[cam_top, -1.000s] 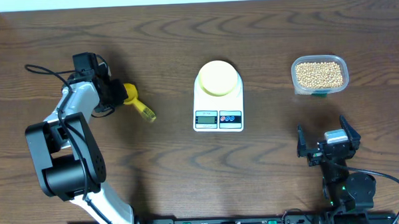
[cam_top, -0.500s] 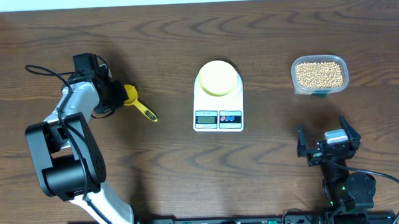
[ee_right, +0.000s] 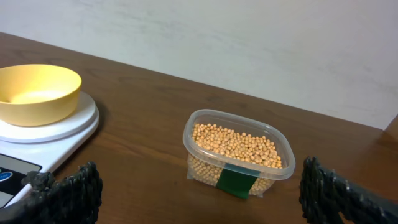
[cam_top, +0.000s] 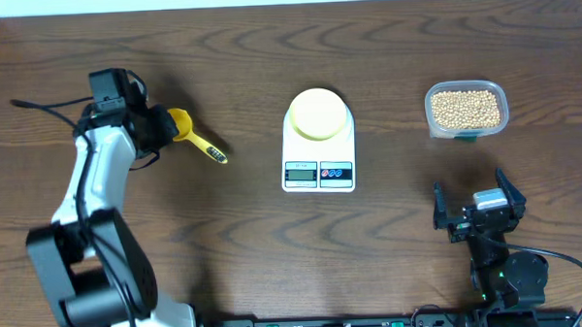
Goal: Scoop item into bowl and weigh 50g on scale
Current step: 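Lift the scoop and carry it right toward the scale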
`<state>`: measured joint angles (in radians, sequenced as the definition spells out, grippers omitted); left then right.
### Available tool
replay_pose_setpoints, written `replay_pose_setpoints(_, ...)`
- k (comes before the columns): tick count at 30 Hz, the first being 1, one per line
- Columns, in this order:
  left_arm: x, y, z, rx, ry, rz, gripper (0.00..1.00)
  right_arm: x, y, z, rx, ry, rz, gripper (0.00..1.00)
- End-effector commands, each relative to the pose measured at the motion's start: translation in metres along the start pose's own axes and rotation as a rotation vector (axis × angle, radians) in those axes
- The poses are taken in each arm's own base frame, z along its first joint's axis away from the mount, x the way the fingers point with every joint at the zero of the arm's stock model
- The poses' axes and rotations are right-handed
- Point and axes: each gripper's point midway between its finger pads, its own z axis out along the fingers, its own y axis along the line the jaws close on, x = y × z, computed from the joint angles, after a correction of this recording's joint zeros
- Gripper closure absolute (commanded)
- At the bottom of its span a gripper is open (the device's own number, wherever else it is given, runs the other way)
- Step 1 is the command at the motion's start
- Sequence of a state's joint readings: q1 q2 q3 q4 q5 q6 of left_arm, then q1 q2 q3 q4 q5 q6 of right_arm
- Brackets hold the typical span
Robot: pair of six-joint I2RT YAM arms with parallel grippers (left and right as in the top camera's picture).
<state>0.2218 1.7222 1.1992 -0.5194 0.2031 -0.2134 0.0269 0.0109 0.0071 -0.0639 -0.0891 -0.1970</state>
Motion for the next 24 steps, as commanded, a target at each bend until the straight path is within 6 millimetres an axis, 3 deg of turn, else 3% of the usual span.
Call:
replay_pose_setpoints(1,0.002,0.002,-0.01,-0.011,-0.003,-0.025,0.93,0.0,0.002,0.0,-0.006,-0.001,-0.01,0.01)
replay_pose_setpoints(15,0.016,-0.008,-0.019,0.041,0.056,-0.178,0.93,0.0,0.002,0.0,-0.006,-0.001,-0.01,0.01)
replay_pose_setpoints(24,0.012,-0.02,-0.044,0.094,0.019,-0.19,0.93,0.0,0.002,0.0,-0.006,-0.001,-0.01,0.01)
